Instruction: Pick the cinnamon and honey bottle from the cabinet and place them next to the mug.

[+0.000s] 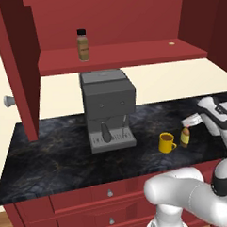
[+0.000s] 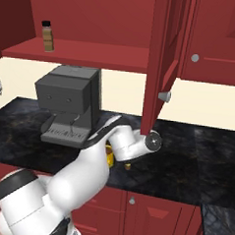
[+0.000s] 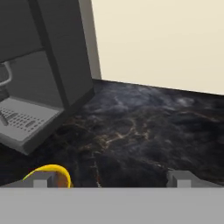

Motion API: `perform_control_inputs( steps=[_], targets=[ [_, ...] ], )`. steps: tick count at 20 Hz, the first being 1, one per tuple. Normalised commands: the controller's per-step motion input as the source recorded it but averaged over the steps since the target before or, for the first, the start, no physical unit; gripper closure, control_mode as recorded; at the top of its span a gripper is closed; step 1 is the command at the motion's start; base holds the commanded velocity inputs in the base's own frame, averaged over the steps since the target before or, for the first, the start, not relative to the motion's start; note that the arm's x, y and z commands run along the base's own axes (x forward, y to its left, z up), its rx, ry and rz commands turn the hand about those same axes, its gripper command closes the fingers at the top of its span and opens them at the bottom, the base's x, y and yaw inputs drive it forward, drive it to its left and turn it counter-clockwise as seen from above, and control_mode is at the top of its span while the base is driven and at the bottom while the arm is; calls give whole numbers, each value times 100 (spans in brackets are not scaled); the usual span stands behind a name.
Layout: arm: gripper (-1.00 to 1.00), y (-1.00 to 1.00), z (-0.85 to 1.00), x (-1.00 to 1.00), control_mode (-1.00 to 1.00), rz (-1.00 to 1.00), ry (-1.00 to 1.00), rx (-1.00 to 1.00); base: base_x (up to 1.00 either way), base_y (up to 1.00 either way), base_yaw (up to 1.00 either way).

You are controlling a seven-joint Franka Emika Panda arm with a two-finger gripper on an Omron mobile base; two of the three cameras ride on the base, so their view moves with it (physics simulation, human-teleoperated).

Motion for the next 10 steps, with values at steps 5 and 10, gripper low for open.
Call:
perform_control_inputs(
  steps=[5,10],
  targets=[
    [-100,13,69,-4,-100,-2,-2,0,0,0,0],
    [-100,34,44,-16,-100,-10,0,0,0,0,0]
  ],
)
